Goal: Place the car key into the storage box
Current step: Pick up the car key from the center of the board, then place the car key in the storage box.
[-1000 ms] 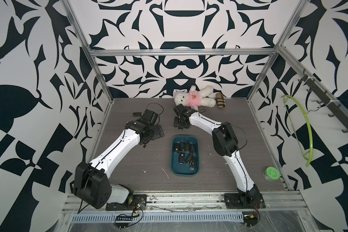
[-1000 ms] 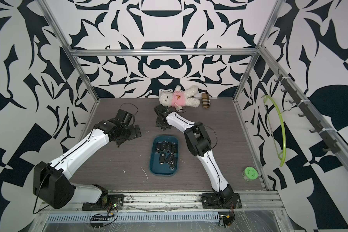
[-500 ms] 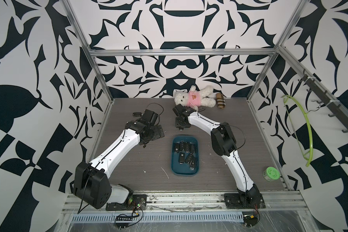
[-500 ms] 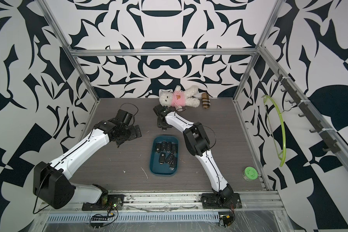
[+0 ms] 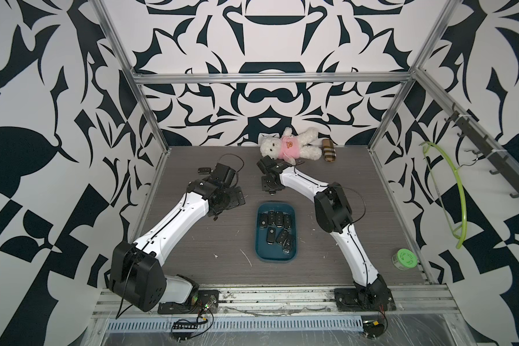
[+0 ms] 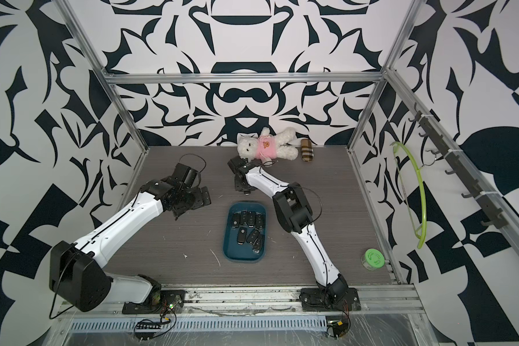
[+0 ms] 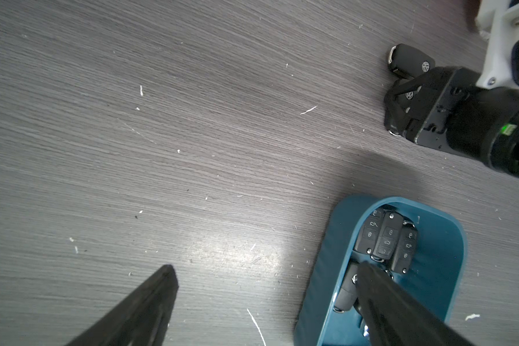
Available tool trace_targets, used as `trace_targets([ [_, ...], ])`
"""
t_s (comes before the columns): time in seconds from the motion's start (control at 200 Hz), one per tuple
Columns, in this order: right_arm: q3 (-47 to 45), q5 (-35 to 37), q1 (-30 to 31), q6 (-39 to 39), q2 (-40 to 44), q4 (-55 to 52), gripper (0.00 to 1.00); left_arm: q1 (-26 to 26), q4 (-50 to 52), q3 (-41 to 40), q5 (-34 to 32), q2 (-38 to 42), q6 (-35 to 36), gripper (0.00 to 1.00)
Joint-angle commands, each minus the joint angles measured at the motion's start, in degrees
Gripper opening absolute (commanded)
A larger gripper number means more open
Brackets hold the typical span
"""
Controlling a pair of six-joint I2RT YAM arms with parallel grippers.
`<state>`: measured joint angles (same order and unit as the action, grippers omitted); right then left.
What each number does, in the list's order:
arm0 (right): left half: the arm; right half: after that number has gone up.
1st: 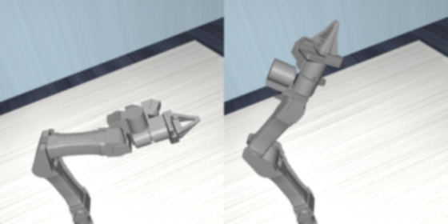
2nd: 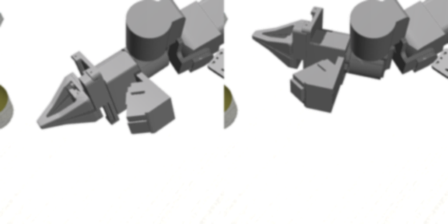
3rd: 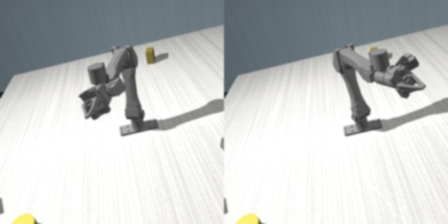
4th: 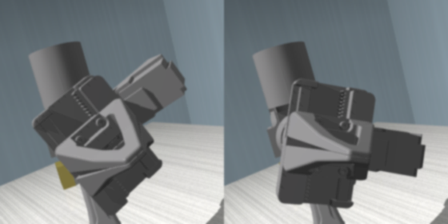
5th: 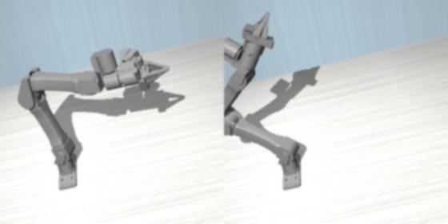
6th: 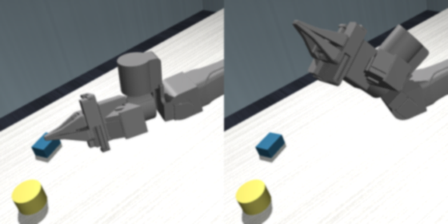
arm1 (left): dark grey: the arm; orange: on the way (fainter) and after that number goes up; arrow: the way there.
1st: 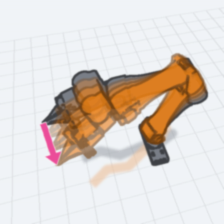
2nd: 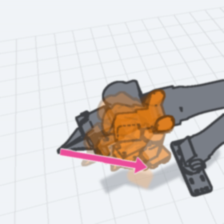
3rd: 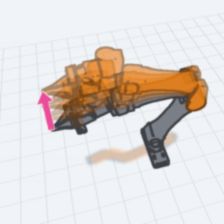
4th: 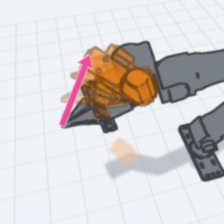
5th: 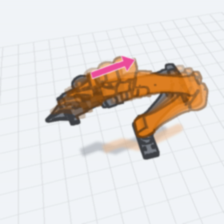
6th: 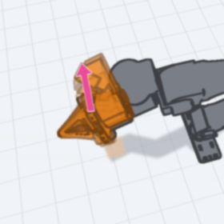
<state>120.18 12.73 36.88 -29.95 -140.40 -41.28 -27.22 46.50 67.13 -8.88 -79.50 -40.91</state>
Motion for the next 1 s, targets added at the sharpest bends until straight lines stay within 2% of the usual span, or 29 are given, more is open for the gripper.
trace_targets([
  [0.0,-2.1,1.1,0.9,0.0,8.0,-0.1,0.24,0.3,0.7,-1.4,0.7,1.8,-0.2,0.99],
  [0.32,-15.0,1.5,3.5,-3.8,23.7,0.4,0.24,0.3,-2.7,-3.6,3.4,3.7,0.3,0.99],
  [0.655,-32.0,3.3,11.8,-12.0,39.4,-0.2,0.25,0.3,-2.8,-4.0,4.1,5.4,1.4,0.99],
  [0.81,-37.9,3.4,16.3,-15.9,42.8,1.4,0.25,0.3,-1.8,-4.9,4.1,6.0,1.5,0.99],
  [0.995,-41.9,3.2,21.0,-19.5,42.3,3.9,0.25,0.3,-0.8,-7.3,3.4,11.1,0.7,0.99],
])
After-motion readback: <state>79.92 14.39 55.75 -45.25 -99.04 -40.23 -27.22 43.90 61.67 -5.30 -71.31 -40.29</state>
